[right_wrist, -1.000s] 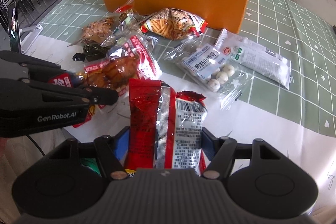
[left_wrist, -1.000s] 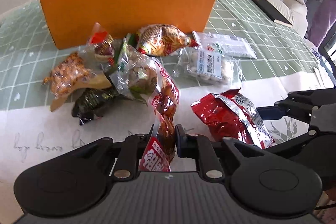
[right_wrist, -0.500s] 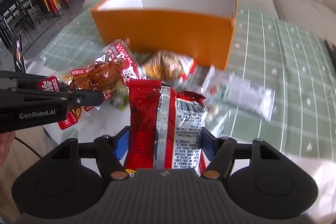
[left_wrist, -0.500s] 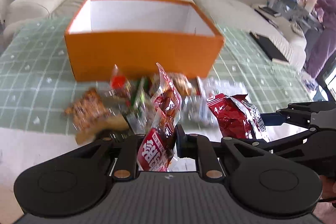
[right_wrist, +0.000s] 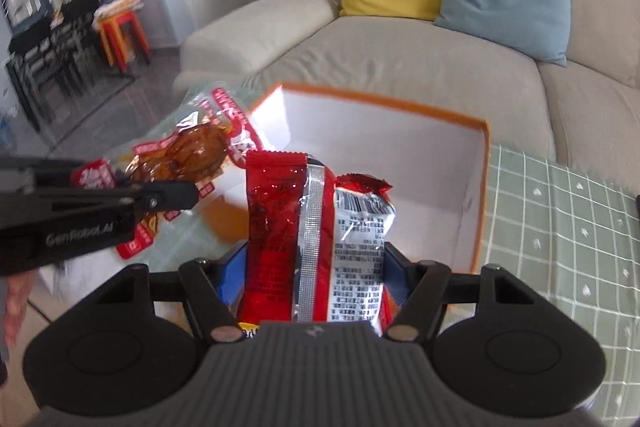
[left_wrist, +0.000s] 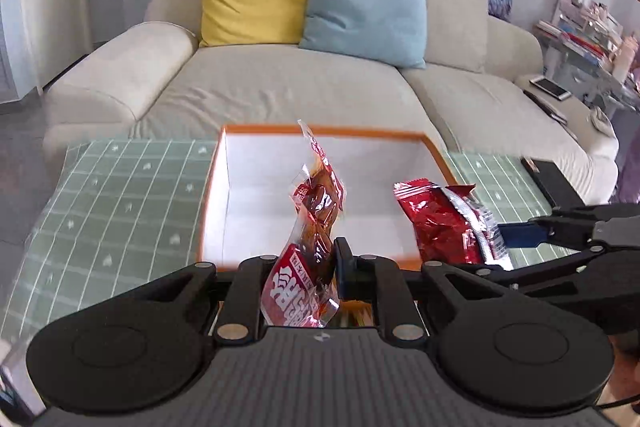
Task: Organize snacks
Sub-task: 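Carry both packets over the orange box with both tools, then open both tools to drop the packets into the orange box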
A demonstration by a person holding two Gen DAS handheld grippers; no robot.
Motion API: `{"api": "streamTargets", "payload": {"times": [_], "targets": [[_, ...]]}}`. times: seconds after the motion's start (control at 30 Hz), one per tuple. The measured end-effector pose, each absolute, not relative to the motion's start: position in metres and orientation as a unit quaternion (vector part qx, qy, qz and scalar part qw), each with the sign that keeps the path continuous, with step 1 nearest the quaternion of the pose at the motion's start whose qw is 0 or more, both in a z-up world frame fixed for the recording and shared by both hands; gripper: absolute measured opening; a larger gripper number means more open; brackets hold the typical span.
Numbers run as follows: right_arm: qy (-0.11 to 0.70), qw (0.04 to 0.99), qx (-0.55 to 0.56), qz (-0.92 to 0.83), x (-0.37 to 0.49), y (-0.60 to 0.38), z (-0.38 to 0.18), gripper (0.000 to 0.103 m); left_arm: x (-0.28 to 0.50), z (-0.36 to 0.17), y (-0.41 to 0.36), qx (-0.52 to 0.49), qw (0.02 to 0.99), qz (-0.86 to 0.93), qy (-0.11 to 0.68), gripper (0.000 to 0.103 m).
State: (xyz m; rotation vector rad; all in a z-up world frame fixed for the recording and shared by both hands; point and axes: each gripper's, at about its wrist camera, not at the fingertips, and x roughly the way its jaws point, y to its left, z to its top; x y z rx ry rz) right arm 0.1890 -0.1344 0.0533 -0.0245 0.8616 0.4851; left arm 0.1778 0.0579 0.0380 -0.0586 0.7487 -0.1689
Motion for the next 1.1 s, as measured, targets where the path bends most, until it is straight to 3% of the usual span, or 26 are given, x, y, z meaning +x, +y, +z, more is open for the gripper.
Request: {"api": "streamTargets", "payload": {"times": [0.23,0.53,1.1], "targets": [[0.442,0.868,0.028,0.223,0.268,-0.118,0.043,0.066,0.241,0.024,0.064,-0.049,0.91,-0.089,0.401,0.017],[0.518,0.831,0.077,0.187,0.334,-0.106,-0.008,0.066,0.286,-0.012,0.078,-0.074,0.883,-0.069,0.459,0.017],[0.637,0.747,0.121,0.148,0.37,-0.093,-0.081,0.068,0.297,-0.051,0.063,-0.007,0.858,-0.043,0.512,0.017]]}}
